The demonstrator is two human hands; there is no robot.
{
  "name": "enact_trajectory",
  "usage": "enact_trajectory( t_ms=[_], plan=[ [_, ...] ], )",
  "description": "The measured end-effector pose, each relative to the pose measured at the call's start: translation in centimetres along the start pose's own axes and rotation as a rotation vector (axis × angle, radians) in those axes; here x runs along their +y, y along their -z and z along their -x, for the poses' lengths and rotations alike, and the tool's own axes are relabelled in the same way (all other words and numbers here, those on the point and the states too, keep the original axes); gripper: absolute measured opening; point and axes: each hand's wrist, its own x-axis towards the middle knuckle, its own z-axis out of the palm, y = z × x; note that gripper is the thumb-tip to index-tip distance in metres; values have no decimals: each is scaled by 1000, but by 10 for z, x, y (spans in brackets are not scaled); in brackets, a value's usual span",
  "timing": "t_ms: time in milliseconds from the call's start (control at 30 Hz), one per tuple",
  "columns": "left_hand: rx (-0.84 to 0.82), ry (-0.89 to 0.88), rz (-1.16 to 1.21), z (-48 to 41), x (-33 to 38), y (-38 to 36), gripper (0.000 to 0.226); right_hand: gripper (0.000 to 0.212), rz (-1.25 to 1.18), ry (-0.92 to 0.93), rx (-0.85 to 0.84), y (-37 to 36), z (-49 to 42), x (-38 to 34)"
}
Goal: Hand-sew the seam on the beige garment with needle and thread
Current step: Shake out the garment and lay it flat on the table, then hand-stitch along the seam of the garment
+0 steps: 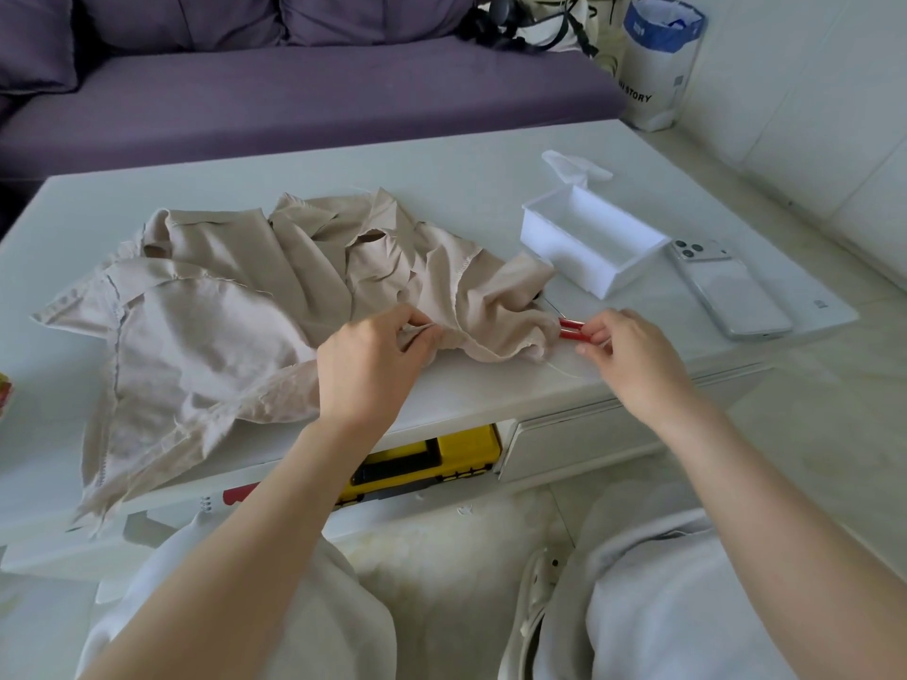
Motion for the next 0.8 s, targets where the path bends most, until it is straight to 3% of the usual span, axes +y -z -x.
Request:
enact_trajectory(
  t_ms=[233,533,667,800],
  plan=[
    [-9,-2,4,1,-3,-3,12,14,17,49,174,-4,-15,-9],
    [-12,-14,-18,0,-6,-5,12,32,213,-95,-82,-9,-66,-33],
    [6,-36,-22,-1,-6,-6,11,17,321,-87,-143,-4,-69,-40],
    [14,-60,-21,-1,-4,-8,13,31,386,-91,-226,-2,-65,-39]
  ],
)
